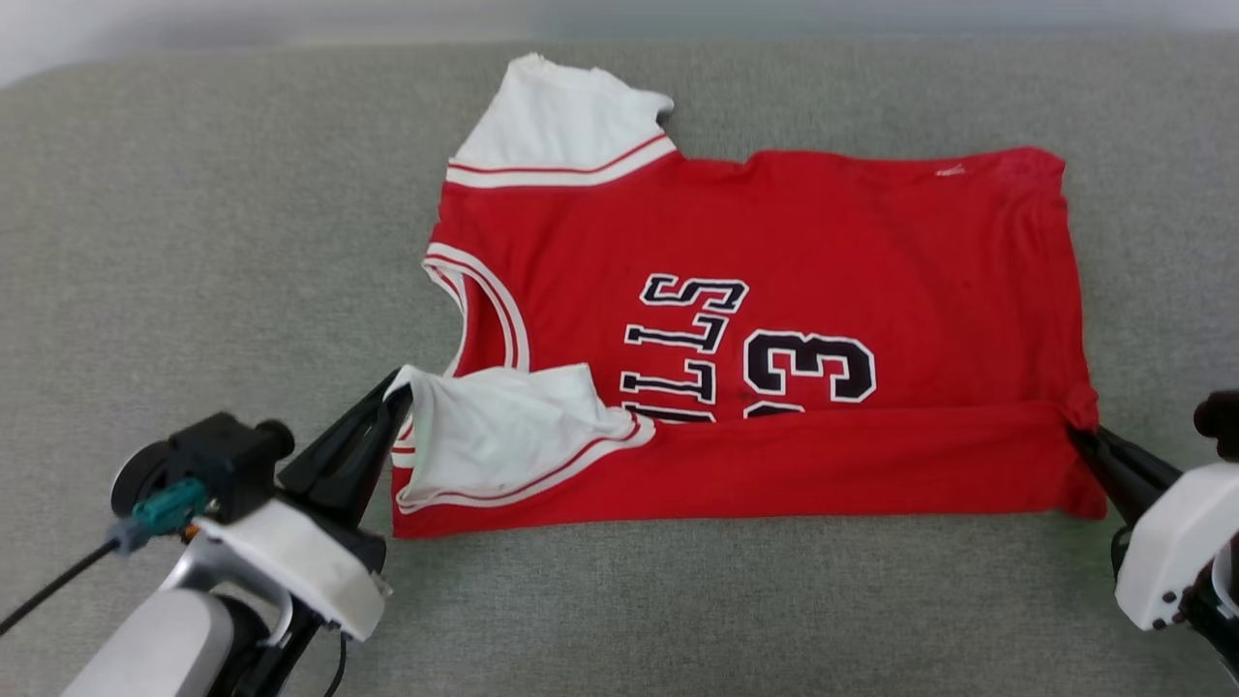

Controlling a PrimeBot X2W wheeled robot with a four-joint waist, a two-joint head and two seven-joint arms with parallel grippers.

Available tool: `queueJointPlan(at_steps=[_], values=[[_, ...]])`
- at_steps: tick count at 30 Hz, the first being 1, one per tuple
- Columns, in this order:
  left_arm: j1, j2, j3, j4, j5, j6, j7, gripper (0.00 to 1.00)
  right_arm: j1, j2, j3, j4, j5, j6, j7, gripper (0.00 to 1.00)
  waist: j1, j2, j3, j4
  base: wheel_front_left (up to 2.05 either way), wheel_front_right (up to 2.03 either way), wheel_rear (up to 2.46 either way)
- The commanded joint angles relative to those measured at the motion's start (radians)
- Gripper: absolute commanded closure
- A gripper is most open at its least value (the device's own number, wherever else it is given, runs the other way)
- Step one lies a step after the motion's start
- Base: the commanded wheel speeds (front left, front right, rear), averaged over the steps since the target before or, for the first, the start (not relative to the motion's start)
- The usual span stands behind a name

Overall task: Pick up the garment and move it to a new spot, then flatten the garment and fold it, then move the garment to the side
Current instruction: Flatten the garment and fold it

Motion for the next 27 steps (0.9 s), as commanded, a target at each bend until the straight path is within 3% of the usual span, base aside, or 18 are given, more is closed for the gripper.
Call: queueJointPlan(at_steps=[1, 13, 14, 15, 16, 17, 27], values=[[-0.022, -0.009, -0.007, 0.019, 0.002, -0.005, 0.005, 1.0, -0.022, 0.004, 0.004, 0.009, -0.009, -0.001, 0.007, 1.0, -0.0002, -0.0001, 0.036, -0.008, 0.0, 0.0, 0.0], [-0.171, -0.065, -0.078, 0.27, 0.054, -0.024, -0.023, 1.0, -0.139, 0.035, 0.074, 0.13, -0.072, -0.001, 0.033, 1.0, -0.0002, -0.0001, 0.089, -0.02, 0.0, 0.0, 0.0], [-0.176, -0.072, -0.082, 0.288, 0.054, -0.026, -0.028, 0.91, -0.139, 0.039, 0.075, 0.141, -0.071, -0.001, 0.039, 1.0, -0.0002, -0.0001, 0.088, -0.019, 0.0, 0.0, 0.0], [-0.179, -0.077, -0.086, 0.306, 0.054, -0.026, -0.032, 0.58, -0.14, 0.041, 0.078, 0.149, -0.072, -0.001, 0.04, 0.91, -0.0002, -0.0001, 0.085, -0.018, 0.0, 0.0, 0.0], [-0.181, -0.083, -0.091, 0.323, 0.054, -0.027, -0.034, 0.16, -0.141, 0.041, 0.079, 0.154, -0.079, -0.001, 0.034, 0.28, -0.0002, -0.0001, 0.079, -0.017, 0.0, 0.0, 0.0], [-0.182, -0.089, -0.094, 0.341, 0.054, -0.025, -0.037, 0.0, -0.14, 0.044, 0.077, 0.161, -0.084, -0.001, 0.026, 0.0, -0.0002, -0.0001, 0.073, -0.016, 0.0, 0.0, 0.0], [-0.101, -0.159, -0.04, 0.429, -0.023, 0.044, -0.108, 0.0, -0.112, 0.062, 0.072, 0.19, -0.093, -0.001, -0.003, 0.0, -0.0002, -0.0001, -0.049, -0.02, 0.0, 0.0, 0.0]])
